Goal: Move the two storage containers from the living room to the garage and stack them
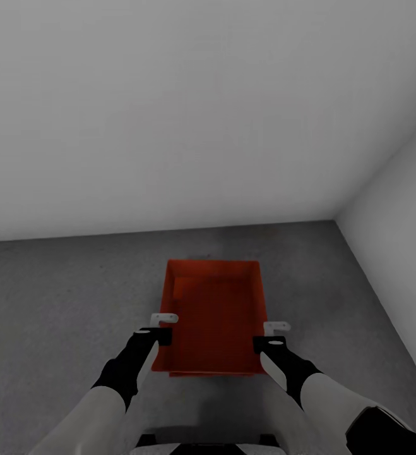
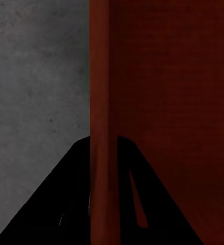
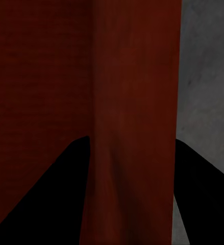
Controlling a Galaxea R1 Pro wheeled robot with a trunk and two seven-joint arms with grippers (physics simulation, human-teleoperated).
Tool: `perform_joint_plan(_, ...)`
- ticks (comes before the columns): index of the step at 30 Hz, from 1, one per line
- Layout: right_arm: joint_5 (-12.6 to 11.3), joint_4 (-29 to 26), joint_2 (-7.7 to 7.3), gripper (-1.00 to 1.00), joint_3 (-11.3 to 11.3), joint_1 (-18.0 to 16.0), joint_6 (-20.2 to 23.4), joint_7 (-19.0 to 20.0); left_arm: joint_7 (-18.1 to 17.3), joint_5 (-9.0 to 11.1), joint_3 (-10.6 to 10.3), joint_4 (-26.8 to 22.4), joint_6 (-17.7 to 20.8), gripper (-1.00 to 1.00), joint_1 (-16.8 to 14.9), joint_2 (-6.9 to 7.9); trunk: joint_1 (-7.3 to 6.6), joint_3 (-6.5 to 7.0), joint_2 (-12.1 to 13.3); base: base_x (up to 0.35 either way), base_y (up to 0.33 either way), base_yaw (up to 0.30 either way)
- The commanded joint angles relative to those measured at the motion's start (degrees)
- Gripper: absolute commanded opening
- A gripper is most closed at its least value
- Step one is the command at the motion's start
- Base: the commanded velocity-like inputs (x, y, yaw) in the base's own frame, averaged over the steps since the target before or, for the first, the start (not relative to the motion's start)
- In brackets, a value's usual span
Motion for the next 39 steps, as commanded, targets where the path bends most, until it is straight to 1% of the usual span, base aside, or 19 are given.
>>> perform_joint_plan(1,0.74,-0.17,0.77,-1.00,-0.74,-0.08,0.56,-1.46,0.48,-2.34,-0.70,-0.05,0.55,-1.00,0.05,-0.08,0.00,-0.13,-0.04,0.000,0.000,0.000)
perform_joint_plan(25,0.74,-0.17,0.77,-1.00,-0.74,-0.08,0.56,-1.46,0.54,-2.35,-0.70,-0.05,0.55,-1.00,0.07,-0.08,0.00,-2.30,-0.04,0.000,0.000,0.002)
perform_joint_plan(34,0.74,-0.17,0.69,-1.00,-0.74,-0.08,0.56,-1.46,0.82,-2.35,-0.73,-0.05,0.74,-1.00,0.04,-0.08,0.00,-2.42,-0.04,-0.003,0.000,0.004)
perform_joint_plan(39,0.74,-0.17,0.68,-1.00,-0.74,-0.08,0.56,-1.46,0.94,-2.27,-0.74,-0.05,1.11,-1.00,0.05,-0.08,0.00,-2.42,-0.04,-0.194,0.000,0.000)
